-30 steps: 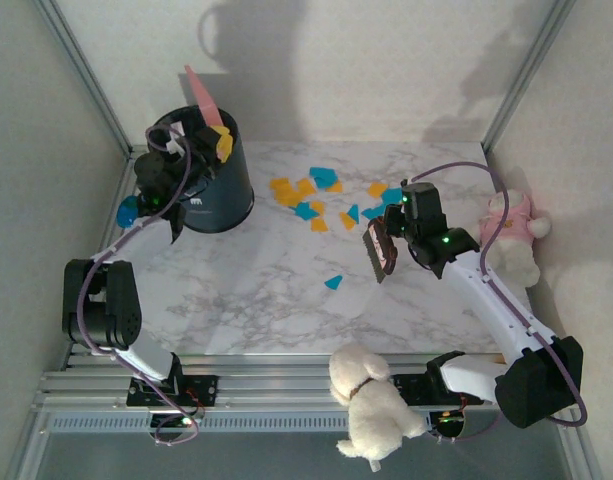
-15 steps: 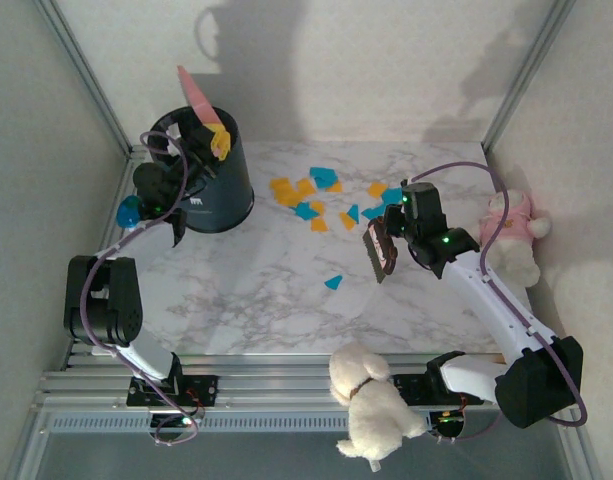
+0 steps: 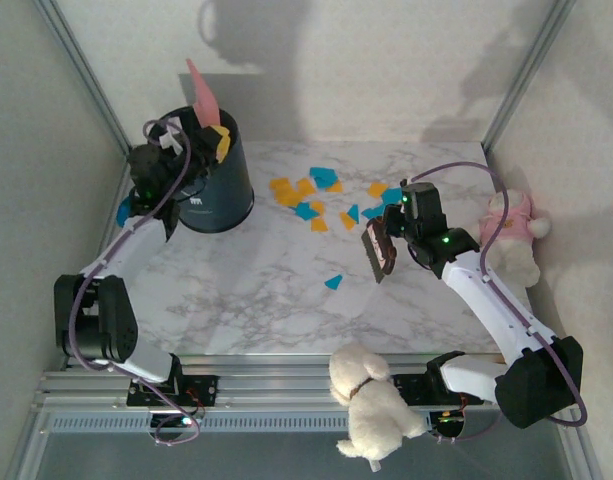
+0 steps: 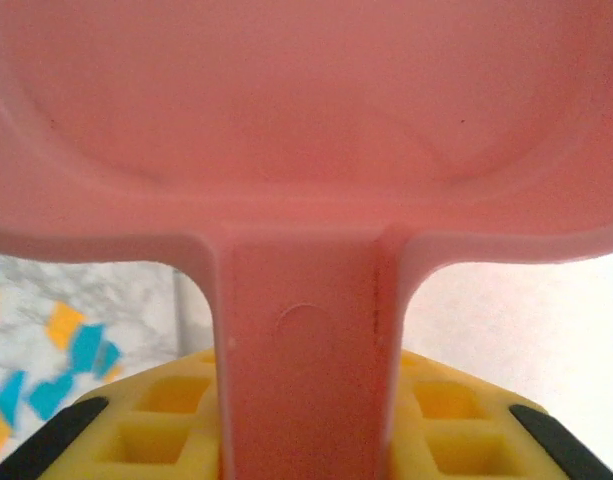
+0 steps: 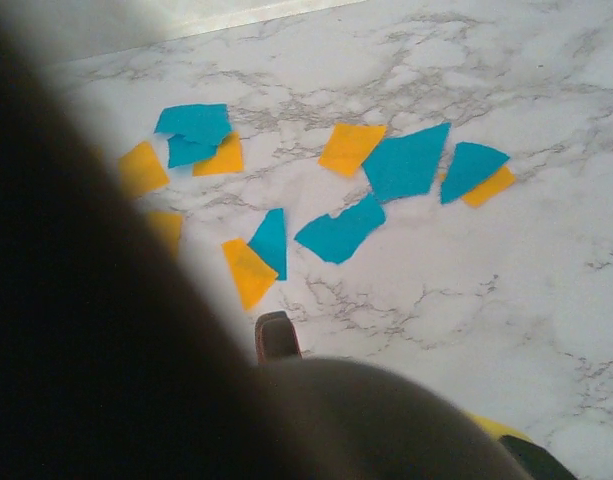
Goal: Sweep away the paper scraps from the table
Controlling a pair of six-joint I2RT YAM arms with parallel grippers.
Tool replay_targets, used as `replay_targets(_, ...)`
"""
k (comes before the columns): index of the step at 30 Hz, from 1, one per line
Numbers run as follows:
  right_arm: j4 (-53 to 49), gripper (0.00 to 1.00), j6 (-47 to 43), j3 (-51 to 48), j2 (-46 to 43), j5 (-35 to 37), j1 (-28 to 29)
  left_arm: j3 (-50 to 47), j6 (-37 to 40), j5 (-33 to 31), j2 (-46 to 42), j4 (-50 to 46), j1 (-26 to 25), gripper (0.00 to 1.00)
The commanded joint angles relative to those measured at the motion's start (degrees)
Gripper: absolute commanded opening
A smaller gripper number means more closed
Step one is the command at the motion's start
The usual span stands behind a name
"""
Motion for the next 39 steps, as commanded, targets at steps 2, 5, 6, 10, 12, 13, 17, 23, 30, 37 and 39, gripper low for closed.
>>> replay_targets(2,3.9,0.0,-0.08,-0.96,-0.59,-4.1,-0.37,7.31,21.72,-2.56,-3.45,-23.12,-0.97,0.0)
replay_targets(5,5.41,0.0,-0.97,-1.21,-0.14,-7.7,-0.32,10.68,30.22,-5.03,-3.57,-32.54,-2.13,0.0)
replay_targets(6,6.01,0.0,-1.24,-1.37,-0.13,-9.0,-0.32,11.36,32.37,-5.65,-3.56,-34.57,-2.36,0.0)
replay_targets(10,8.23,0.0,-2.32,-1.58,0.48,-15.53,-0.37,14.08,41.64,-8.92,-3.55,-43.08,-4.09,0.0)
replay_targets(12,8.16,0.0,-2.73,-1.23,1.2,-18.32,-0.36,15.47,46.27,-11.22,-3.6,-46.89,-5.61,0.0)
replay_targets(13,8.12,0.0,-3.04,-1.05,1.64,-19.62,-0.3,16.23,48.76,-12.44,-3.55,-48.91,-6.59,0.0)
replay_targets(17,8.67,0.0,-3.78,-0.87,2.71,-24.36,-0.14,18.0,55.76,-17.17,-3.53,-53.99,-9.58,0.0)
replay_targets(23,8.03,0.0,-5.16,0.13,6.18,-31.61,0.61,16.92,62.18,-24.43,-4.61,-56.8,-13.51,0.0)
replay_targets(30,7.2,0.0,-7.42,0.84,10.25,-33.15,2.09,15.59,68.46,-27.98,-5.26,-59.73,-17.62,0.0)
replay_targets(37,7.11,0.0,-10.07,-0.05,11.84,-21.38,3.69,13.58,71.5,-28.05,-6.54,-59.86,-19.42,0.0)
replay_targets(39,6.75,0.0,-10.27,-0.23,11.51,-16.18,3.93,13.17,71.73,-28.18,-6.71,-59.84,-19.59,0.0)
